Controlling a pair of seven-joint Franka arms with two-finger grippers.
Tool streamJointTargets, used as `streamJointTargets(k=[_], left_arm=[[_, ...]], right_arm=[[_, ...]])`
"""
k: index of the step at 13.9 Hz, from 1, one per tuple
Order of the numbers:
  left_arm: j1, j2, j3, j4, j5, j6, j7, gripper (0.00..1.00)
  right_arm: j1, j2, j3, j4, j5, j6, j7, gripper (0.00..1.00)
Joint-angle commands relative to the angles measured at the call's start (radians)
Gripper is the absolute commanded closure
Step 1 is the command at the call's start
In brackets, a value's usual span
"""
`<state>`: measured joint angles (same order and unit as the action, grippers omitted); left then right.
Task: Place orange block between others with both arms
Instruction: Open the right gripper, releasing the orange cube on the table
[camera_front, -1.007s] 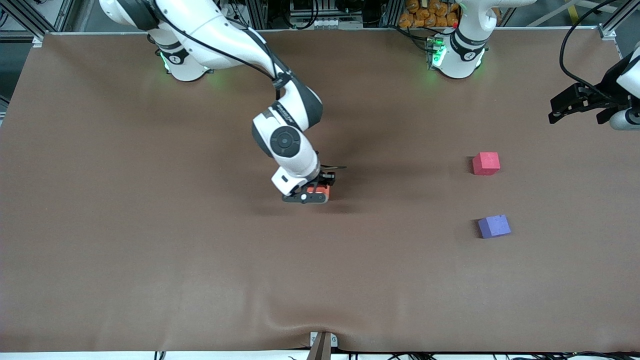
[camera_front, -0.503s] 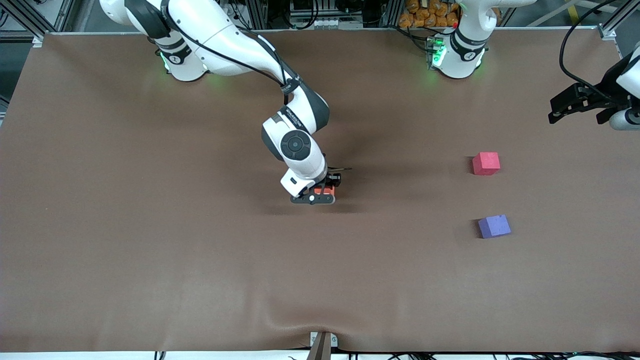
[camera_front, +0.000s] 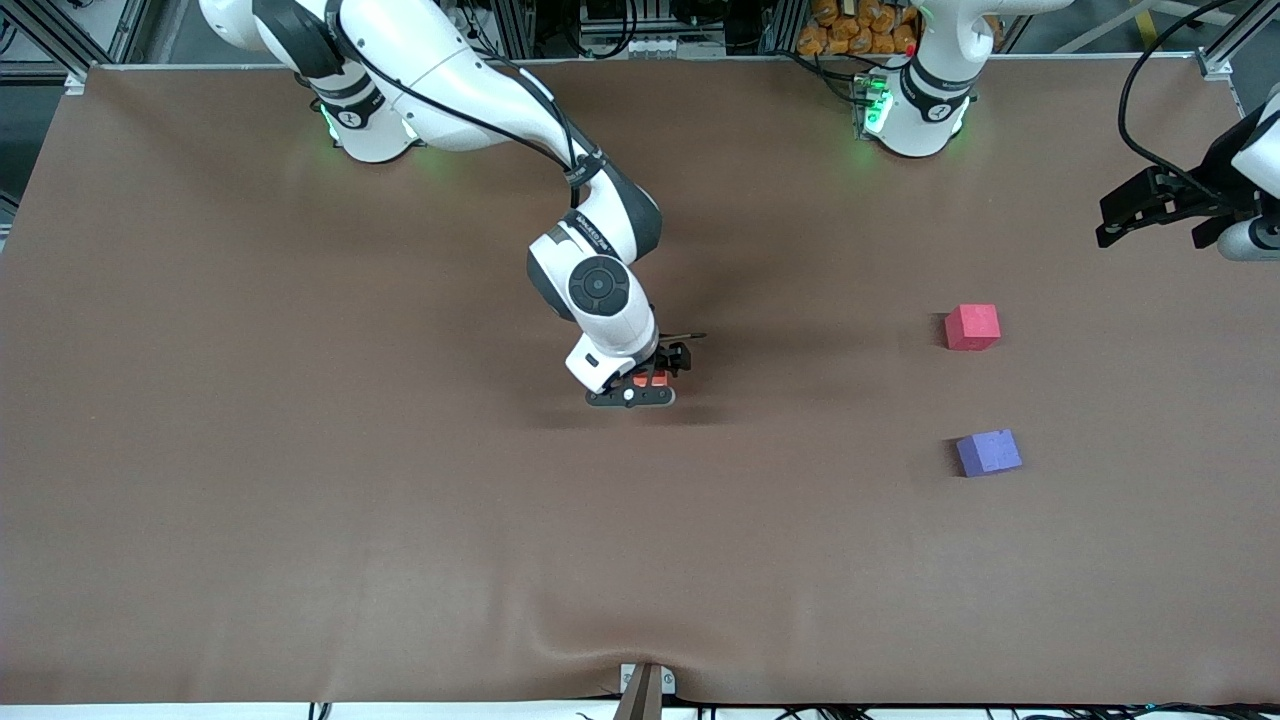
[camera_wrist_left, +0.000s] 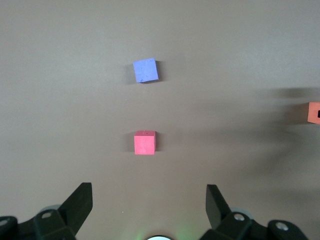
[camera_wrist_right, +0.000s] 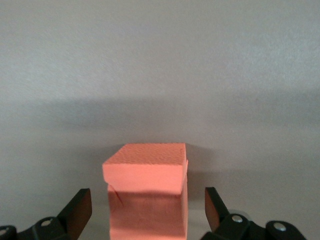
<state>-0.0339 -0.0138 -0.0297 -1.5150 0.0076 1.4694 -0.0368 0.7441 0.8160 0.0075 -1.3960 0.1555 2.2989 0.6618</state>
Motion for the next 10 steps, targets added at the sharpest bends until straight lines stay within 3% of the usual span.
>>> streamJointTargets(k=[1,7,10], left_arm=[[0.005,-0.009,-0.002,-0.005,-0.003,0.006,0.014,0.00],[0.006,-0.018,-0.002,-0.007,-0.001,-0.001,0.014,0.00],[0.006,-0.014,-0.001,0.001,-0.003,-0.003,0.009,0.00]], right_arm=[[-0.017,-0.053,-0.006,0.014,-0.011,-0.032,0.021,0.00],[-0.179,-0.268,-0.041,-0.024,-0.039,-0.350,-0.120,0.00],[-0.280,-0.375,-0.050,-0.113,-0.093,-0.404,-0.181,0.00]])
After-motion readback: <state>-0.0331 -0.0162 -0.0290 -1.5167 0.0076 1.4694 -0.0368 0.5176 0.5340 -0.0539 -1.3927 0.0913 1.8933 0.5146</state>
